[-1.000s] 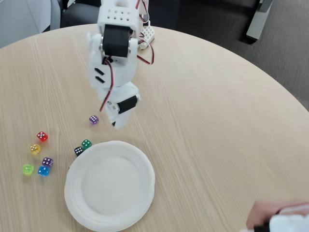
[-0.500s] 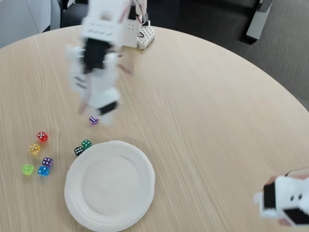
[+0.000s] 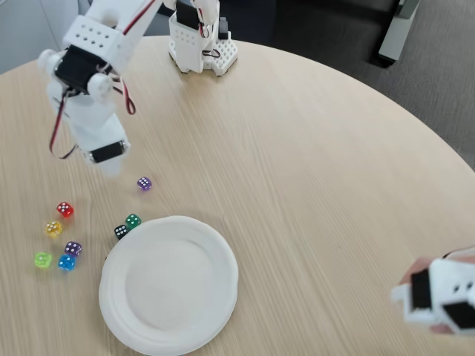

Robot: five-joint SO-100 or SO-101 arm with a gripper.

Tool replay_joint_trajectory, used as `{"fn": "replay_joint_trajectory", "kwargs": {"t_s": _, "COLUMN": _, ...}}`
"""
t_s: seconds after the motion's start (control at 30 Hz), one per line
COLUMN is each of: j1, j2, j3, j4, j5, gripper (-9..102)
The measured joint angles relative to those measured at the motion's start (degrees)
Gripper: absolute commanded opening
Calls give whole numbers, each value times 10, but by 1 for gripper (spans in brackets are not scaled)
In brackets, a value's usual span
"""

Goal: Pick a purple dice and put it in the plate.

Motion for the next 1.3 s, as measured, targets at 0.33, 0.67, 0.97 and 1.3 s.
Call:
{"fn": "replay_joint_trajectory", "kwargs": {"t_s": 0.33, "j1": -66, "j2": -1, "j3": 0, "j4": -102, "j5": 10, "gripper": 7}}
{"fn": "replay_joint_trajectory", "kwargs": {"t_s": 0.67, "j1": -62, "j2": 0, "j3": -4, "j4": -241, "j5": -44, "gripper": 7}}
{"fn": "replay_joint_trajectory", "kwargs": {"t_s": 0.97, "j1": -38, "j2": -1, "j3": -4, "j4": -259, "j5": -65, "gripper": 8}}
{"fn": "replay_joint_trajectory", "kwargs": {"t_s": 1.3, "j1": -14, "j2": -51, "j3": -4, "j4": -342, "j5": -81, "gripper": 10}}
